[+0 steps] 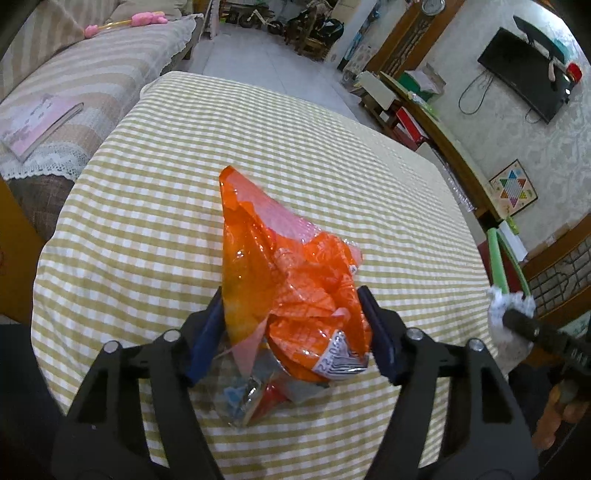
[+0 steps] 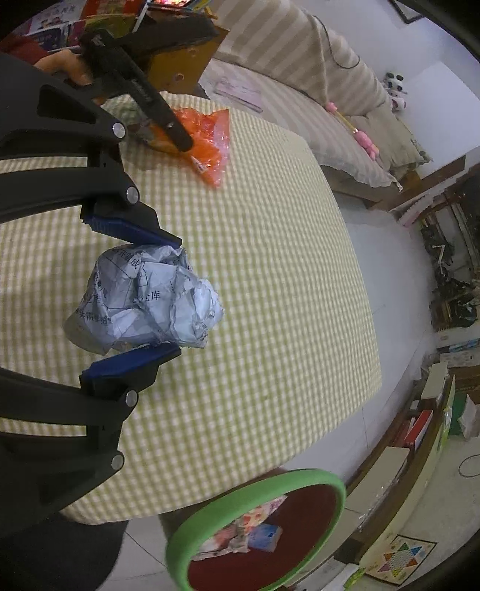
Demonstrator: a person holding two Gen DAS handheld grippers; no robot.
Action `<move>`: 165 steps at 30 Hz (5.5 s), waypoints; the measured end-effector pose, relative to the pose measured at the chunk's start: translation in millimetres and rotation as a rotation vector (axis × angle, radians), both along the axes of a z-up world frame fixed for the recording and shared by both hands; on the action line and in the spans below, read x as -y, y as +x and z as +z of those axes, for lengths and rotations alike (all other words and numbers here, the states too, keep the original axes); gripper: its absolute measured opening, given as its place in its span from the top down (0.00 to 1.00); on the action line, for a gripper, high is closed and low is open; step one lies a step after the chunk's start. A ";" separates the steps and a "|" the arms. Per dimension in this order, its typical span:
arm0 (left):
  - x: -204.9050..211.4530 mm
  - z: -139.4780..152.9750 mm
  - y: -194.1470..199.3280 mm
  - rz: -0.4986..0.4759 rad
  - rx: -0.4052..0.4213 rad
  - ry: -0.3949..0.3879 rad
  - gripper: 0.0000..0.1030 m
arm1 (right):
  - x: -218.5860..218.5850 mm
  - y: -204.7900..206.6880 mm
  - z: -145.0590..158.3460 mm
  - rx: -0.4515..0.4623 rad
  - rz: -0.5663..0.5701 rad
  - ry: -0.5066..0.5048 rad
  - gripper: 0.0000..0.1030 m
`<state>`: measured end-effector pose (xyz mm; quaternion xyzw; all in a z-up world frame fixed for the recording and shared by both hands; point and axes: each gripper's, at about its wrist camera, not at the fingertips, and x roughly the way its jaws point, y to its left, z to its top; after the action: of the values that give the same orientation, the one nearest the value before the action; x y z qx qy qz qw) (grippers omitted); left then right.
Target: Collect trash
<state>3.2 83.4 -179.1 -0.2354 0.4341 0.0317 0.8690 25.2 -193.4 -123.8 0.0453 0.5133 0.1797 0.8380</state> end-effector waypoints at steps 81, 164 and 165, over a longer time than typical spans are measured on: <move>306.0 90.5 121.6 -0.594 0.140 0.189 0.36 | 271.6 44.2 71.1 0.272 -0.442 0.004 0.49; 91.8 193.6 -3.1 -0.020 0.383 0.334 0.05 | 67.1 -21.2 151.9 0.655 -0.293 -0.034 0.07; 90.7 196.9 -5.1 -0.010 0.377 0.360 0.05 | 63.3 -24.6 155.2 0.656 -0.284 -0.025 0.07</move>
<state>-1.9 -7.3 17.9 -0.0767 0.2529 0.0597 0.9626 0.6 -256.7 31.4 0.0457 0.2076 0.0602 0.9753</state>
